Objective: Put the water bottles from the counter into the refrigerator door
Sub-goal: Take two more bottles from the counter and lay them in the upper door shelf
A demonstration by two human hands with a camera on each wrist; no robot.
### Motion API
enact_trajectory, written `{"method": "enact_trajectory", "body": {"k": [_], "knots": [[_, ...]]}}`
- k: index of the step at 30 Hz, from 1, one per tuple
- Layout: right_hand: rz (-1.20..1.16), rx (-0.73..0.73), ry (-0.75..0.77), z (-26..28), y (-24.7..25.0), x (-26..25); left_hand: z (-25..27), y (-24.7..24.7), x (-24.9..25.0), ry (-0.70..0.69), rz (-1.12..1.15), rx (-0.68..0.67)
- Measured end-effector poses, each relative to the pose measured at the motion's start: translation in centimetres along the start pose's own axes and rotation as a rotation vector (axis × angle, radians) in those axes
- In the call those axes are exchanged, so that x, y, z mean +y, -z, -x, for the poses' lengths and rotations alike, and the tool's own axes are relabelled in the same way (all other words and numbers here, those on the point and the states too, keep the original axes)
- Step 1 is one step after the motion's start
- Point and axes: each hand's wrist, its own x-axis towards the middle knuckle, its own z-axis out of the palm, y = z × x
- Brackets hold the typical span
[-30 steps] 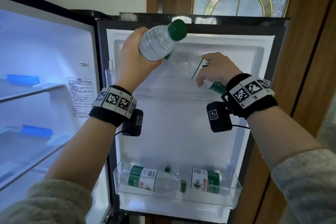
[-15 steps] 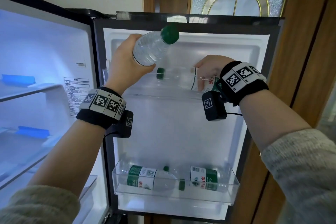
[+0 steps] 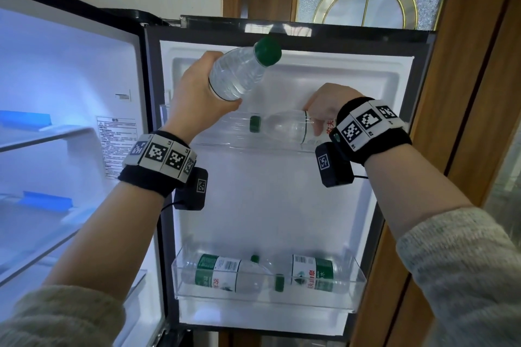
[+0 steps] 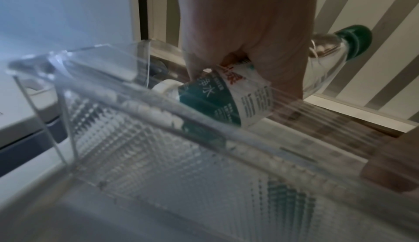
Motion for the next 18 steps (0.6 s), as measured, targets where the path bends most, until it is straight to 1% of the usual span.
{"method": "enact_trajectory", "body": {"k": [2, 4, 6, 8, 9, 10, 11, 12, 14, 16, 18], "knots": [[-0.055, -0.007, 0.026, 0.0, -0.2, 0.3, 0.0, 0.0, -0.1, 0.003, 0.000, 0.001], [-0.148, 0.008, 0.125, -0.1, -0.4, 1.0, 0.0, 0.1, -0.1, 0.006, -0.005, -0.002], [-0.429, 0.060, 0.237, 0.3, -0.5, 1.5, -0.1, 0.2, -0.2, 0.013, 0.001, -0.014], [-0.775, 0.167, 0.342, 1.2, -0.6, 1.4, -0.1, 0.4, -0.1, 0.018, 0.004, -0.039], [-0.910, 0.223, 0.361, 1.7, -0.5, 1.0, -0.2, 0.5, -0.1, 0.013, -0.002, -0.059], [-1.008, 0.244, 0.363, 2.3, -0.2, 0.6, -0.3, 0.6, -0.1, 0.006, -0.012, -0.085], [-1.074, 0.222, 0.355, 2.7, 0.1, 0.1, -0.4, 0.8, 0.0, 0.004, -0.023, -0.113], [-1.103, 0.175, 0.350, 3.1, 0.4, -0.5, -0.6, 1.0, 0.0, 0.010, -0.034, -0.139], [-1.073, 0.111, 0.356, 3.8, 0.9, -1.6, -0.9, 1.2, 0.3, 0.029, -0.061, -0.198], [-1.036, 0.117, 0.358, 4.0, 1.1, -2.9, -1.2, 1.4, 0.5, 0.034, -0.082, -0.261], [-1.004, 0.147, 0.343, 4.0, 1.2, -4.0, -1.3, 1.5, 0.5, 0.040, -0.052, -0.305]]}}
